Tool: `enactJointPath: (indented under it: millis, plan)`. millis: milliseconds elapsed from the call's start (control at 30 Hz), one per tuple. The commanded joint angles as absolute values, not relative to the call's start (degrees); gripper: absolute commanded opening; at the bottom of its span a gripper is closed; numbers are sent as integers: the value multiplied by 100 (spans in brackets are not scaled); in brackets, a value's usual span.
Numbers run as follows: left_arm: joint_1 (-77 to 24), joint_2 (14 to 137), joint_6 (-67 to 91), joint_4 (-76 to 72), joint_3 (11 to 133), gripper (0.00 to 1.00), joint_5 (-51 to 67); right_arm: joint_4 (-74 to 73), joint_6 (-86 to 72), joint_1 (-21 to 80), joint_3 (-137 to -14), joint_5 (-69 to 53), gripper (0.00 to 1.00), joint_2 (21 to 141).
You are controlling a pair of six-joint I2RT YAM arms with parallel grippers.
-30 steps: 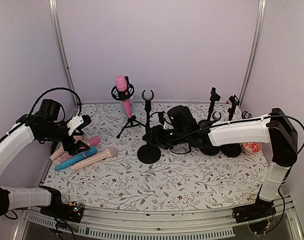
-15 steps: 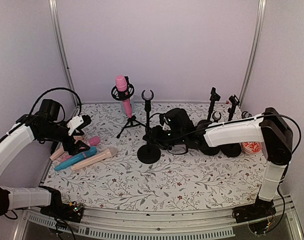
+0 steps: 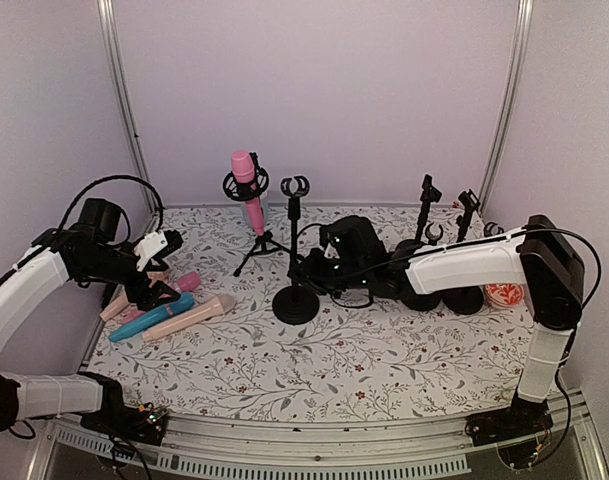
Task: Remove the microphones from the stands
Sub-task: Unscrew the knob on the stand of the microphone stand.
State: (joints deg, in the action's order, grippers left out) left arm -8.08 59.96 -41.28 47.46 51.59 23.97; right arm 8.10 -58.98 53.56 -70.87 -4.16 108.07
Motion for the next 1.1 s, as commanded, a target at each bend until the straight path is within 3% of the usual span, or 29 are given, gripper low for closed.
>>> enactJointPath:
  millis: [0, 500, 1067]
  plan:
    - [-823, 5995, -4104, 4764, 5247, 87, 2457, 438, -5584, 5327, -7083, 104, 0, 10649]
    - [-823, 5955, -4129, 4763, 5188, 87, 2470, -104, -4408, 5274, -7092, 855, 0, 10532]
    - [-825, 5996, -4172, 4764, 5133, 86, 2501, -359, -3161, 5461, -6826, 2667, 0, 10692]
